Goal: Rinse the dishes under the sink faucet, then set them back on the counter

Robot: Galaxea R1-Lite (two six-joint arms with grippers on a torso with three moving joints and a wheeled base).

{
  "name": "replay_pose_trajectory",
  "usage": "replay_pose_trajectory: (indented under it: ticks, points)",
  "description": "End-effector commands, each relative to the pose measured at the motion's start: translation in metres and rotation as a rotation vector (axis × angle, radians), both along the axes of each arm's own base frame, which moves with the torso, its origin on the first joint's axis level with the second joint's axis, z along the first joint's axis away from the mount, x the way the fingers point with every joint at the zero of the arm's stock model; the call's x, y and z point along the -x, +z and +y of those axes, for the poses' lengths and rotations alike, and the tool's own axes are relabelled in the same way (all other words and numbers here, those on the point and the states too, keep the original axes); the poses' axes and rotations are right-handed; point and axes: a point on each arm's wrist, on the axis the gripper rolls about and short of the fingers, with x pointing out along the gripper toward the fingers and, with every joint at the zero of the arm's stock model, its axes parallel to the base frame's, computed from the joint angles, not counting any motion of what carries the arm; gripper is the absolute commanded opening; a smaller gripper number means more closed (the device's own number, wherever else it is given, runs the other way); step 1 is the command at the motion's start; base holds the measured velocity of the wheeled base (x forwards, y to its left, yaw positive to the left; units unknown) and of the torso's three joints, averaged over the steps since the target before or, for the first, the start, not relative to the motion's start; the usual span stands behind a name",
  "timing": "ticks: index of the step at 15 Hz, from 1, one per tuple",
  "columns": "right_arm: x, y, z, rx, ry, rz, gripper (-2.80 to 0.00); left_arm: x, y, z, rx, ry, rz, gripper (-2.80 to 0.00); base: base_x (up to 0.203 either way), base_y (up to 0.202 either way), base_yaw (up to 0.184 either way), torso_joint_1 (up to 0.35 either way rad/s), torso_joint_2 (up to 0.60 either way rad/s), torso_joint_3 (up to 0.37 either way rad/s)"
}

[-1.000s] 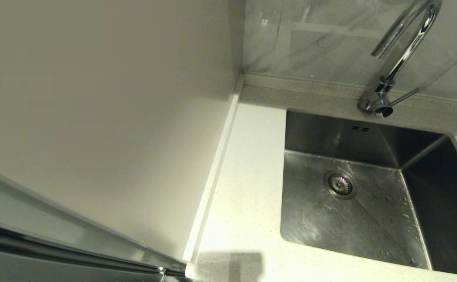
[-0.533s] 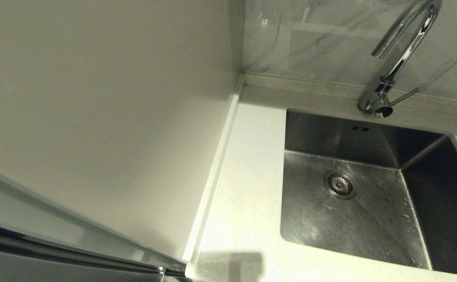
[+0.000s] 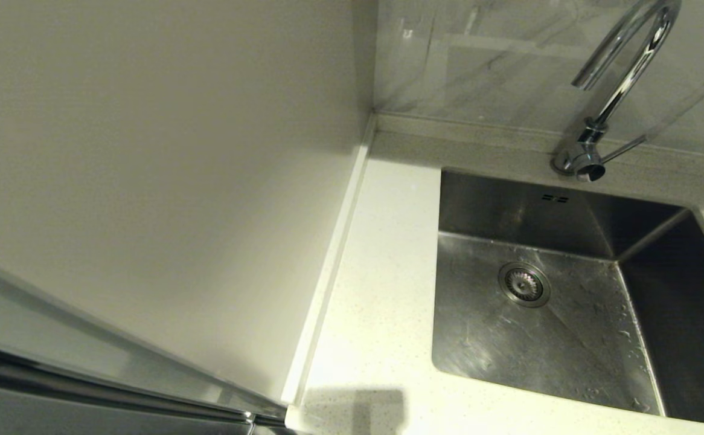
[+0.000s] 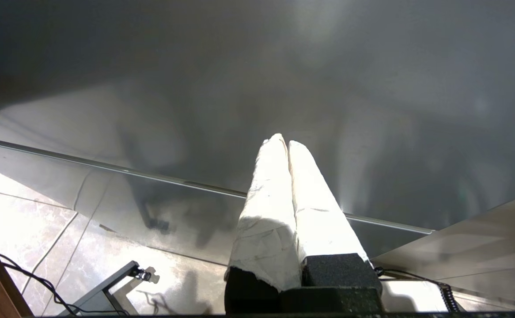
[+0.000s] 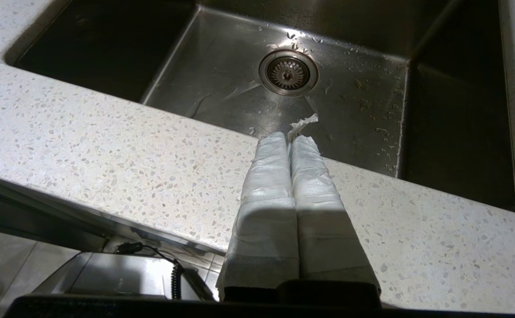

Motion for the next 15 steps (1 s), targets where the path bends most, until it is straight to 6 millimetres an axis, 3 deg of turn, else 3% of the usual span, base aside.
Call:
replay_pose_trajectory:
  ticks: [1, 15]
  points:
    - [0.0, -0.0001, 0.0, 0.001, 0.001, 0.001, -2.8, 0.0002, 0.0, 0.0, 0.001, 0.0, -0.003, -2.8, 0.0, 0.0, 0.0, 0.0, 0.0, 0.0]
    - [0.0, -0.0001, 0.0, 0.001, 0.001, 0.001, -2.8, 0.0002, 0.0, 0.0, 0.001, 0.0, -0.003, -2.8, 0.0, 0.0, 0.0, 0.0, 0.0, 0.0]
